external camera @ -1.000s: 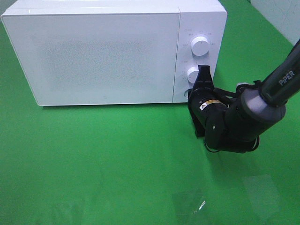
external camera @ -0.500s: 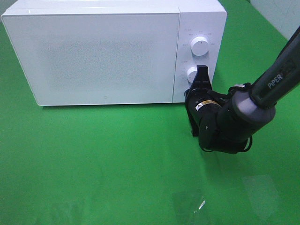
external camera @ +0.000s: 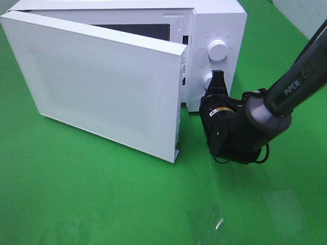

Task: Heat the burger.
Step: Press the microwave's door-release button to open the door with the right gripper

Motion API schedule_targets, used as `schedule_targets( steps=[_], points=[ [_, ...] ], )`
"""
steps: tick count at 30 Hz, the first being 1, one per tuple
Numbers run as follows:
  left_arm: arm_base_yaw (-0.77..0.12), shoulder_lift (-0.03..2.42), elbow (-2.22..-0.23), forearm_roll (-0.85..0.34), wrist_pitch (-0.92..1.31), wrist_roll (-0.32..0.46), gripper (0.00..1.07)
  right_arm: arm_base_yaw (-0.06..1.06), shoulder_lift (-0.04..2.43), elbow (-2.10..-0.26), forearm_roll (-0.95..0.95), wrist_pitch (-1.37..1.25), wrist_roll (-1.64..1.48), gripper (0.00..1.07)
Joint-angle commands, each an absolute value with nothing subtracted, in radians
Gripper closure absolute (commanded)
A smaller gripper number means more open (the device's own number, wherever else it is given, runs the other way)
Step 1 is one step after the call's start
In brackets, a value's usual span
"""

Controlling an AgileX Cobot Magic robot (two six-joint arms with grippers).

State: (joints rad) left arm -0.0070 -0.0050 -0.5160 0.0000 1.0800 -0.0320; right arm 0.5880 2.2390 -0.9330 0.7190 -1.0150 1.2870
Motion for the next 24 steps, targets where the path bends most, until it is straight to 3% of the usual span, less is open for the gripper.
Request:
schedule_targets(
  steps=[1,14,24],
  points=[
    [-0.004,-0.009,-0.516,0.000,1.066,-0.029,0.05,0.547,2.252,-1.033,0.613,-1.433,1.299,1.07],
    [-0.004,-0.009,-0.516,0.000,1.066,-0.029,0.05,0.547,2.242,-1.028,0.610,-1.416,1.296,1.07],
    [-0.004,-0.009,-0.516,0.000,1.066,-0.029,0.05,0.579,2.167,-0.917,0.603,-1.251,1.279,1.07]
  ],
)
